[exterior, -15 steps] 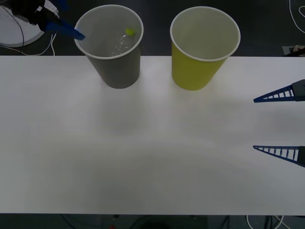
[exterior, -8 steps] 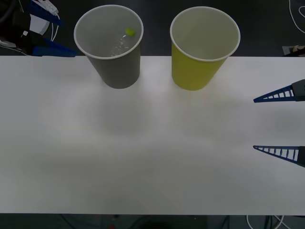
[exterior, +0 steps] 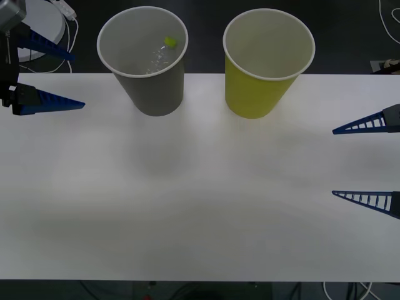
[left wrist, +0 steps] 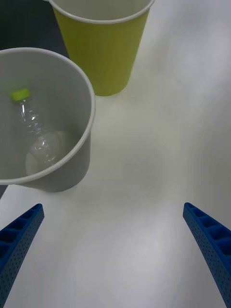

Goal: Put the can into the green bin and the plastic bottle into the gray bin

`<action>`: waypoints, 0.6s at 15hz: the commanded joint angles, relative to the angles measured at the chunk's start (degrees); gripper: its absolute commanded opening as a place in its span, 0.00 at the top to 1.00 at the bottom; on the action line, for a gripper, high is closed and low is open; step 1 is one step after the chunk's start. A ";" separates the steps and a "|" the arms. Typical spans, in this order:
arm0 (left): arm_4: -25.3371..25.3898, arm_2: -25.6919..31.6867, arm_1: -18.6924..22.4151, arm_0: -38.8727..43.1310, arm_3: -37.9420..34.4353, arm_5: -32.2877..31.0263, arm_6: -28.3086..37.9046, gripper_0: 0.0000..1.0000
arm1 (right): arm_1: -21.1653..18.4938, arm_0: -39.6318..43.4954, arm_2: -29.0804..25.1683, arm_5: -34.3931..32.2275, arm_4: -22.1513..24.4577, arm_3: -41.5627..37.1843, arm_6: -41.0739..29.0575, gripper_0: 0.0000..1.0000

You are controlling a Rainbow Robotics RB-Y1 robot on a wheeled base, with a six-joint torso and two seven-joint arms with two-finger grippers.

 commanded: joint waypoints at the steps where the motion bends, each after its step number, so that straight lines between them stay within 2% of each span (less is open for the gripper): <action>1: 3.33 3.12 -0.40 5.85 0.02 -0.04 -7.31 0.00 | 0.00 0.00 0.00 0.00 0.00 0.00 0.00 0.00; 9: 10.45 8.83 -1.45 18.95 -0.24 -0.31 -25.51 0.00 | 0.00 0.00 0.00 0.00 0.00 0.00 0.00 0.00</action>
